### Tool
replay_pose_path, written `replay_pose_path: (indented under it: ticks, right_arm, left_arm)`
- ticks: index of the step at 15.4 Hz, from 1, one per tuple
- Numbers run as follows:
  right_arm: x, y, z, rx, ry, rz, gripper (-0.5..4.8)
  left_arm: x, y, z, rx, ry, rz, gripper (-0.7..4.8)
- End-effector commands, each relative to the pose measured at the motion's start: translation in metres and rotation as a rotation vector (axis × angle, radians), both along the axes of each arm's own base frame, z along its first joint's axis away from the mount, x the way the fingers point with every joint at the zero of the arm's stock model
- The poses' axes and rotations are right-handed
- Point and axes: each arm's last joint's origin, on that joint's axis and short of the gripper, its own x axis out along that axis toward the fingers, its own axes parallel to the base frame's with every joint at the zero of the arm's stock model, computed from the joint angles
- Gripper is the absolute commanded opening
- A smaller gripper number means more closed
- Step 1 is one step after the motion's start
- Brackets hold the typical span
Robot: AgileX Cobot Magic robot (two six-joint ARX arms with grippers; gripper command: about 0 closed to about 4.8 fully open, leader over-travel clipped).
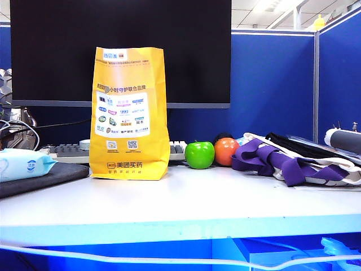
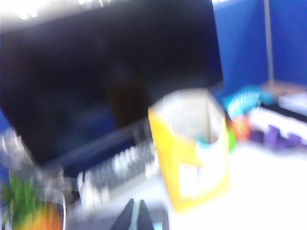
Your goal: Pick up the Rubik's Cube and throw it into the yellow paper bag.
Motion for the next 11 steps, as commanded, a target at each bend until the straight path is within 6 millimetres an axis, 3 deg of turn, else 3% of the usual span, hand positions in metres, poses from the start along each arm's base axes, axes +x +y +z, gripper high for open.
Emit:
replay_pose_path:
  ticks: [1,4,6,9,11]
  right_arm:
    - [0.005,0.003,-0.044,0.041,0.05,0.04,-0.07]
    - [0.013,0.007,-0.064,0.004,0.132,0.036,-0.07]
    - [0.018,0.009,-0.078,-0.017,0.177,0.044,-0.07]
    - [0.028,0.014,-0.106,-0.017,0.285,0.05,-0.07]
    - [0.03,0.015,-0.114,-0.024,0.306,0.047,-0.07]
  left_arm:
    - [-0.02,0.0,-0.016,-0.001,-0.048,0.039,-0.05]
    - [-0.048,-0.001,-0.05,-0.119,-0.107,0.084,-0.05]
    - [-0.043,-0.001,-0.06,-0.202,0.019,0.084,-0.05]
    - [-0.031,-0.001,-0.062,-0.368,-0.009,0.006,-0.05]
    - [-0.012,0.0,-0.075,-0.453,-0.022,-0.029,-0.05]
